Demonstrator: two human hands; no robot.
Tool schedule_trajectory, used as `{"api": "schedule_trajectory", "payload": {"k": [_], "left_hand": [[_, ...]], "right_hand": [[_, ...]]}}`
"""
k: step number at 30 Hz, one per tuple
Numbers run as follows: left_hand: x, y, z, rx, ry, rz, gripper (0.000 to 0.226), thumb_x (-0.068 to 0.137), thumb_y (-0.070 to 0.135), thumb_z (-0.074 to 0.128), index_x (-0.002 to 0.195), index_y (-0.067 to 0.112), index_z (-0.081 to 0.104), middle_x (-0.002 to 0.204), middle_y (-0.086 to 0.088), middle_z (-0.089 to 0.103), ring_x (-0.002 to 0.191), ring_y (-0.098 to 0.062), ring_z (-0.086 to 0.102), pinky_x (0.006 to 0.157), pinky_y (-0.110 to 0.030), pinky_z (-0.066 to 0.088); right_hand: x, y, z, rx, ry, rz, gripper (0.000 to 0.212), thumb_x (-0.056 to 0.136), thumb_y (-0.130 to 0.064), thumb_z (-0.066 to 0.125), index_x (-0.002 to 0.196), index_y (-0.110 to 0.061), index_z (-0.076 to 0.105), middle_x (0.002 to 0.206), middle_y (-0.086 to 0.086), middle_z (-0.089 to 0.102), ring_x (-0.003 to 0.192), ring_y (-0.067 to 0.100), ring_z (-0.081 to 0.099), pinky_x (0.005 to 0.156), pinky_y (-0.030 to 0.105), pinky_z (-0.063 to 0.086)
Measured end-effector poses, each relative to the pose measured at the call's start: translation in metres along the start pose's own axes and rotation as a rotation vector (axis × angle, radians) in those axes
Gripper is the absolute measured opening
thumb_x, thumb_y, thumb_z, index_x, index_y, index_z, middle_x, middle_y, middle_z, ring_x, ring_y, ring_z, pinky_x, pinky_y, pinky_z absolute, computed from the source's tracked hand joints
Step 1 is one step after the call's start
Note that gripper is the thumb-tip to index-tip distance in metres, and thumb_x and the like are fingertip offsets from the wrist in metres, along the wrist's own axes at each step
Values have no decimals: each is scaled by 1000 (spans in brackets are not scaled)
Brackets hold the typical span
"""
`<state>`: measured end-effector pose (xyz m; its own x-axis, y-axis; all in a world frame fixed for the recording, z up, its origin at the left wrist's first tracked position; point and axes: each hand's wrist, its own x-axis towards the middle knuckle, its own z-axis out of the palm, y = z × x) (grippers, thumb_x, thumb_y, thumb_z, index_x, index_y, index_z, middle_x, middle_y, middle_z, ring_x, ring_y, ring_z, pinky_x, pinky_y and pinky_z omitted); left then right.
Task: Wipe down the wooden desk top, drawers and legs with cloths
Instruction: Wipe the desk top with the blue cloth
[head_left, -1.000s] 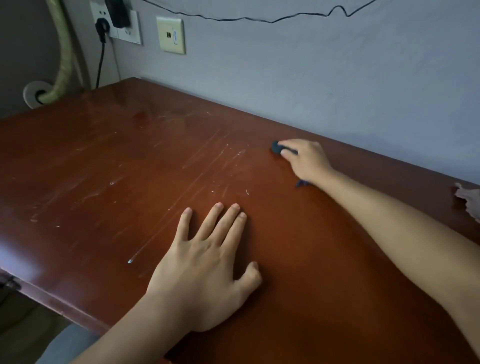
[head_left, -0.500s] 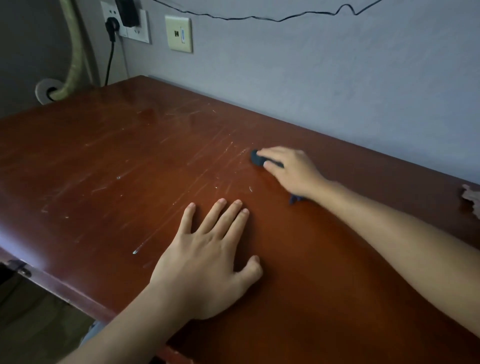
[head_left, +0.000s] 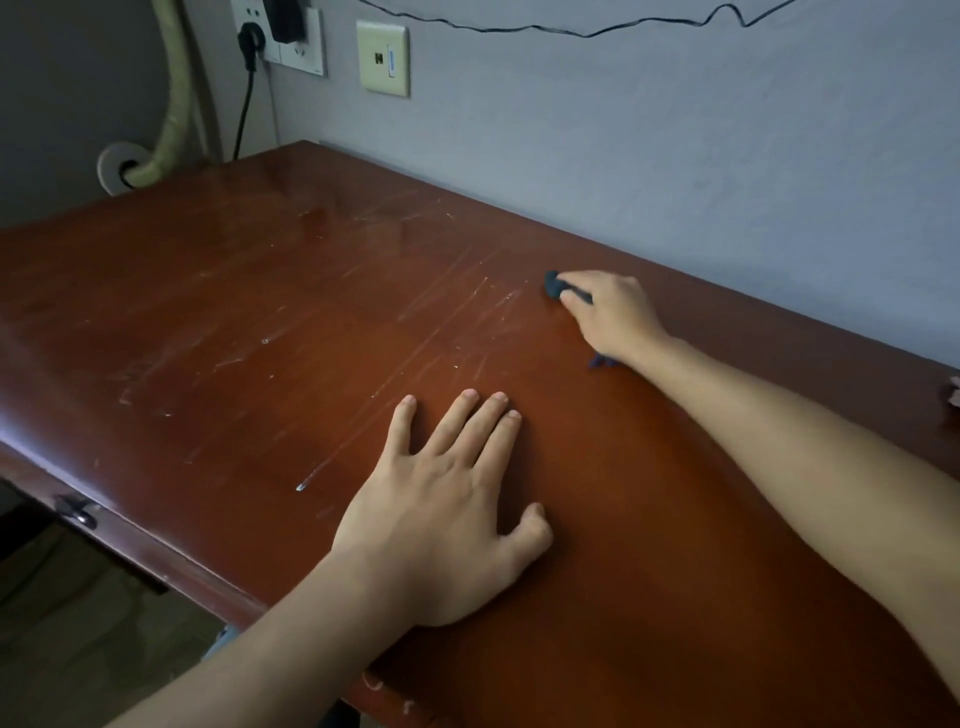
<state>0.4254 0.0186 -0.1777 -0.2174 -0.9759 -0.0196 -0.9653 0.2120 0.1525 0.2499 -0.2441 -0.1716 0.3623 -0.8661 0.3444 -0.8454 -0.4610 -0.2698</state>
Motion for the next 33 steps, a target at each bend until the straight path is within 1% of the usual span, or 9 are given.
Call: {"api": "schedule_trajectory", "payload": {"k": [8, 11, 14, 16, 18, 22, 25, 28, 33], "left_hand": [[0, -2, -3, -105, 74, 4, 80, 99, 67, 23, 166, 26, 10, 173, 11, 0, 158, -9, -10, 128, -52, -6], [-5, -1, -2, -121, 166, 14, 66, 98, 52, 29, 155, 21, 45, 164, 3, 37, 155, -17, 27, 127, -50, 21], [-10, -1, 9, -105, 362, 76, 44, 90, 34, 39, 96, 15, 78, 107, -3, 76, 103, -24, 72, 80, -42, 63], [-17, -2, 8, -79, 423, 85, 31, 88, 26, 44, 70, 15, 67, 80, -1, 69, 74, -24, 70, 50, -37, 55], [-26, -7, 5, -55, 427, 112, 27, 88, 23, 45, 69, 16, 64, 75, 0, 63, 65, -23, 64, 45, -36, 49], [-45, -29, 8, 11, 336, 178, 41, 92, 35, 41, 111, 24, 75, 118, 1, 71, 108, -23, 68, 85, -44, 59], [-53, -35, 1, -50, 142, 149, 63, 98, 51, 20, 157, 37, 40, 166, 8, 33, 156, -18, 26, 125, -52, 25], [-50, -31, 4, -65, 71, 119, 72, 95, 57, 6, 165, 39, 6, 172, 12, -3, 158, -11, -11, 128, -48, -7], [-50, -33, 5, -138, 152, 128, 69, 97, 55, 19, 163, 35, 24, 171, 11, 14, 159, -10, 2, 129, -45, 2]], "right_hand": [[36, -28, 15, -10, -50, -3, 36, 105, -28, 53, 139, -22, 64, 143, 0, 61, 133, 25, 54, 109, 32, 41], [-20, -47, 4, 73, -93, -126, 34, 102, -24, 59, 135, -23, 67, 141, -2, 63, 132, 19, 56, 111, 27, 37], [-91, -68, -8, 163, -112, -238, 34, 98, -21, 64, 132, -20, 70, 138, 1, 65, 132, 17, 56, 118, 29, 34], [-137, -79, -18, 221, -133, -296, 36, 95, -21, 66, 131, -18, 70, 137, 0, 65, 132, 12, 56, 120, 28, 33], [-168, -84, -28, 243, -157, -342, 38, 95, -15, 70, 133, -17, 68, 139, -1, 64, 134, 9, 54, 120, 25, 32], [-171, -75, -30, 209, -167, -331, 39, 98, -15, 68, 136, -19, 66, 141, -2, 62, 137, 9, 52, 120, 28, 33], [-133, -65, -17, 123, -92, -188, 36, 100, -20, 64, 136, -19, 66, 140, 0, 63, 135, 14, 54, 119, 35, 37], [-74, -58, -4, -8, -42, -38, 36, 104, -28, 54, 138, -20, 64, 142, -2, 62, 133, 20, 55, 113, 32, 40], [11, -69, 23, -22, -46, 72, 39, 107, -33, 47, 143, -23, 59, 145, -1, 59, 134, 26, 54, 110, 35, 42]]}}
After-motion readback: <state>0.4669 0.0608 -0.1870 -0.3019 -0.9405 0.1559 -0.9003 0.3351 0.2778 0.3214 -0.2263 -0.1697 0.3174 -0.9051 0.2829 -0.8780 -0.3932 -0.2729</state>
